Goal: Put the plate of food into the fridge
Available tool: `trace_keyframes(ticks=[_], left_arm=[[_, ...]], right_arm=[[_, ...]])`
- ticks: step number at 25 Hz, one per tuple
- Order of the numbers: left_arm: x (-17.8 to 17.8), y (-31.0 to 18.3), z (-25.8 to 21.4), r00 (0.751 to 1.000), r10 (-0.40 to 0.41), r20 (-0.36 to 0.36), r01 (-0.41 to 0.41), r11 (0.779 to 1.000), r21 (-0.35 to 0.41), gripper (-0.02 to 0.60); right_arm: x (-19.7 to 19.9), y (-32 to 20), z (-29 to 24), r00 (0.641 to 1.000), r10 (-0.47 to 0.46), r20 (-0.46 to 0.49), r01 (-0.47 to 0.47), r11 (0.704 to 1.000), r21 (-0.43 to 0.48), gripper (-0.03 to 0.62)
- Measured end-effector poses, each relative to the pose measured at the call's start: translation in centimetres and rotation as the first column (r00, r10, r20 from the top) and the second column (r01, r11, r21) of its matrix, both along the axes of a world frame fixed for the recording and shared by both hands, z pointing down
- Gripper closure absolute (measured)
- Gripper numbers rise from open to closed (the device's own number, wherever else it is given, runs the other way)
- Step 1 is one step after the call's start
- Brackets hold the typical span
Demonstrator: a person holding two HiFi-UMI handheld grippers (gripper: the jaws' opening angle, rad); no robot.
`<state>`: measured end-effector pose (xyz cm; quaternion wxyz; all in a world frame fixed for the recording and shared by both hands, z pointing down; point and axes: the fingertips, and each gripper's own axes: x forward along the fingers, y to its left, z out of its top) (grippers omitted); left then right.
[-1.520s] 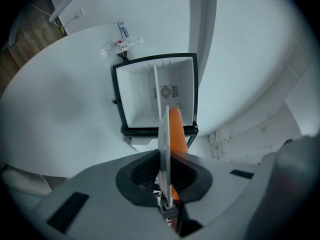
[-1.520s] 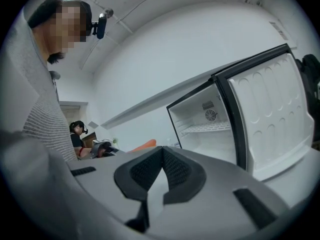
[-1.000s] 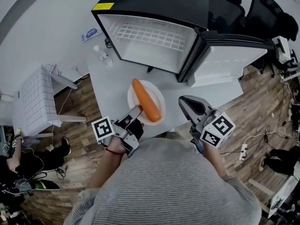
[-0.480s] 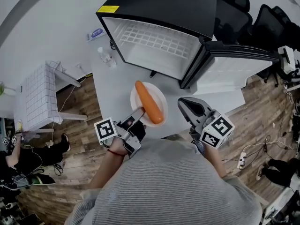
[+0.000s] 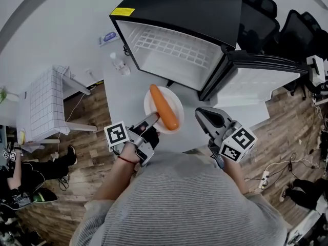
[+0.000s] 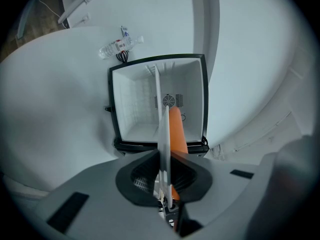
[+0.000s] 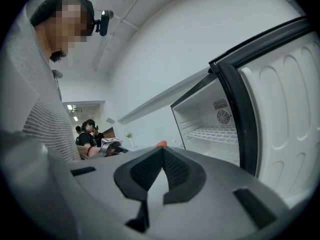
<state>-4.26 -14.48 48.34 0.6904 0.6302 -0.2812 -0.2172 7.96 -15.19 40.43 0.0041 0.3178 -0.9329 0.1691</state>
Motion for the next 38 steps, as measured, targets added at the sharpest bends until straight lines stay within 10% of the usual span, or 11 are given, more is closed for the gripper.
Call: trace_keyframes(ticks=[38], left_arm=[[2.0,-14.8,-0.4,0.999,-0.037,-0.009,0.037,0.999,0.004,0.545]], right_arm=[[0.7,-2.8,1.2,0.999,-0.05,-0.004,0.05,0.998,-0.046,0.582]])
